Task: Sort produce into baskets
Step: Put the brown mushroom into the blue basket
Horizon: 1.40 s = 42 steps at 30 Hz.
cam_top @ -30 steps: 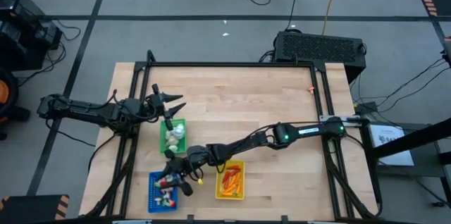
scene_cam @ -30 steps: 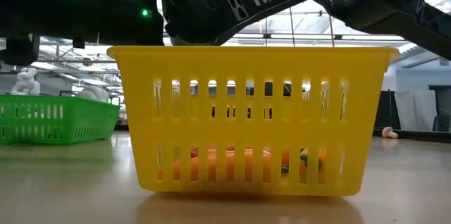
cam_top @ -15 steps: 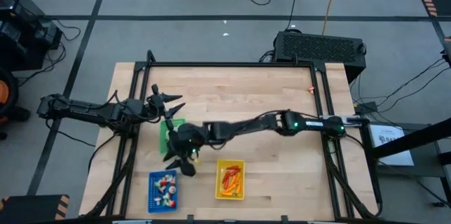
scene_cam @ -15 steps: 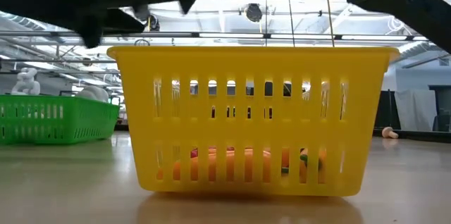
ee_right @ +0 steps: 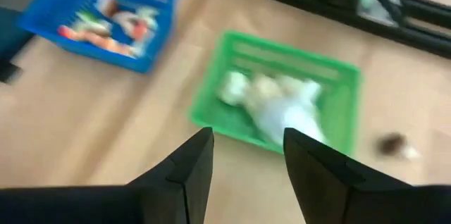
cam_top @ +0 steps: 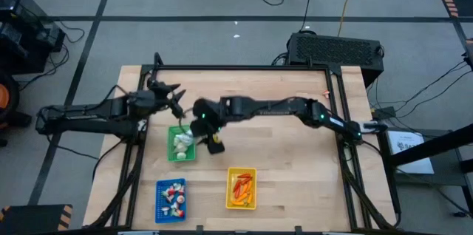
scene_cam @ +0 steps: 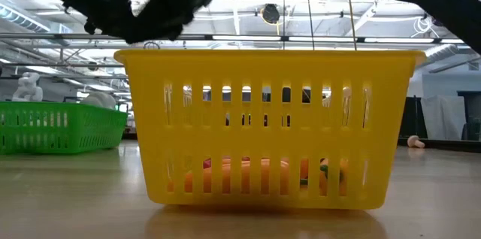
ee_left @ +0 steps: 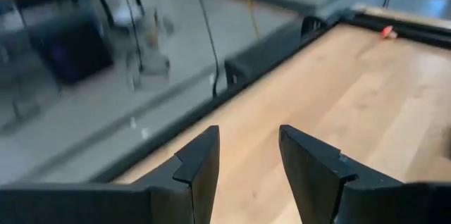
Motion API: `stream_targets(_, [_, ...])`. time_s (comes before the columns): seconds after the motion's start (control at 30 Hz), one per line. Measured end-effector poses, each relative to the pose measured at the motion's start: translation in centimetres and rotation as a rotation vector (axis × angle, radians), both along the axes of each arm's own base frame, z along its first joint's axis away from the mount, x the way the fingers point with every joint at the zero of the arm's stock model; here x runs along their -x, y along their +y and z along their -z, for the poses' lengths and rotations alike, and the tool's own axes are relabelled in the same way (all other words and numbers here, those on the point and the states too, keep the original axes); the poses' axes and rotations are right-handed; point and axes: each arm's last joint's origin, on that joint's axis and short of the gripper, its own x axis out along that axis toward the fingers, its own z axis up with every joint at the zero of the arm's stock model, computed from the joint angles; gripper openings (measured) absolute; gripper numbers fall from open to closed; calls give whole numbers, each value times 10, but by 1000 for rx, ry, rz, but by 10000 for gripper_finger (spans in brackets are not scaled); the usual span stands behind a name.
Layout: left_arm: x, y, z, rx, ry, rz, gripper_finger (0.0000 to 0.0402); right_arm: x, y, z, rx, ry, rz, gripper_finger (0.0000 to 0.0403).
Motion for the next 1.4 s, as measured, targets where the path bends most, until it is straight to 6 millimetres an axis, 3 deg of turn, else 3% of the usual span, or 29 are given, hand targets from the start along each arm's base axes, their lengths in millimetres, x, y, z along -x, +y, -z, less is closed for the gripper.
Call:
stream_targets(0.1, [-5, 14, -9, 135, 63, -26, 157, 1, -30, 7, 22, 7, 19, 164])
stream_targets(0.27, [-18, 36, -8, 314, 320, -89, 157, 7, -70, 23, -30, 40, 11, 164])
stream_targets(0.5, [-38, 64, -12, 543, 546, -157, 157, 16, -96, 48, -55, 72, -59, 164])
stream_targets(0.7, [-47, 80, 20, 757, 761, -127, 157, 41, -127, 70, -91, 102, -11, 164])
stream_targets(0.9, [-63, 94, 41, 792, 778, -60, 157, 92, -139, 64, -100, -55, 72, 164])
stream_targets(1.1, [-68, 93, 68, 944, 830, -35, 157, 147, -124, 49, -129, -203, 146, 164])
stream_targets(1.23, [-71, 95, 88, 979, 902, -44, 157, 172, -118, 45, -143, -277, 185, 164])
stream_targets(1.4, [-78, 99, 95, 944, 889, -13, 157, 185, -114, 41, -123, -312, 260, 164])
